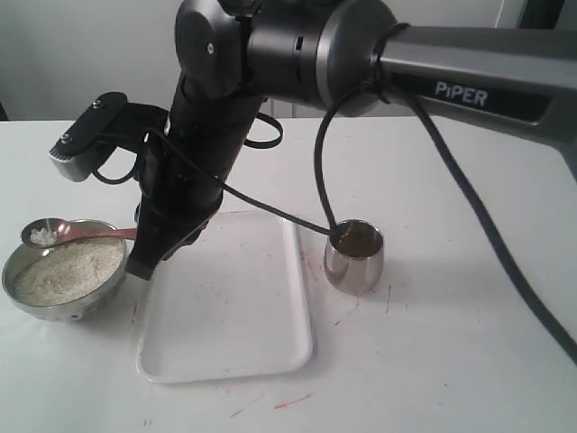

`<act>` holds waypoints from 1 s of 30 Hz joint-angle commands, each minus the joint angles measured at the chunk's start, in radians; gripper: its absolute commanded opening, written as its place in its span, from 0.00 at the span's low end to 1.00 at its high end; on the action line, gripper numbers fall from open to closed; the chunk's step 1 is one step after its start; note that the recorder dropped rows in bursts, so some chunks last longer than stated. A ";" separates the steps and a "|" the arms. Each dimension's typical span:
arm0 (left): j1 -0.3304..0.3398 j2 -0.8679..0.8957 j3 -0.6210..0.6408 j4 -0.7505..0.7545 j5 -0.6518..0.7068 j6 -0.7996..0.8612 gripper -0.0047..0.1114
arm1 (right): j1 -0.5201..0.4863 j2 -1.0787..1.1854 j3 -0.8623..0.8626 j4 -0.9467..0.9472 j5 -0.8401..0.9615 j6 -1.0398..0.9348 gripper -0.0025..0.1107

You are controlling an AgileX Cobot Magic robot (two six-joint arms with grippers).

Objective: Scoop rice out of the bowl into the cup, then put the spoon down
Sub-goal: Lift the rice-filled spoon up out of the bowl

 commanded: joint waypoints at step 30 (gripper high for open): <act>-0.002 -0.004 -0.003 -0.009 -0.005 -0.002 0.16 | -0.186 -0.245 0.028 0.001 0.188 0.022 0.02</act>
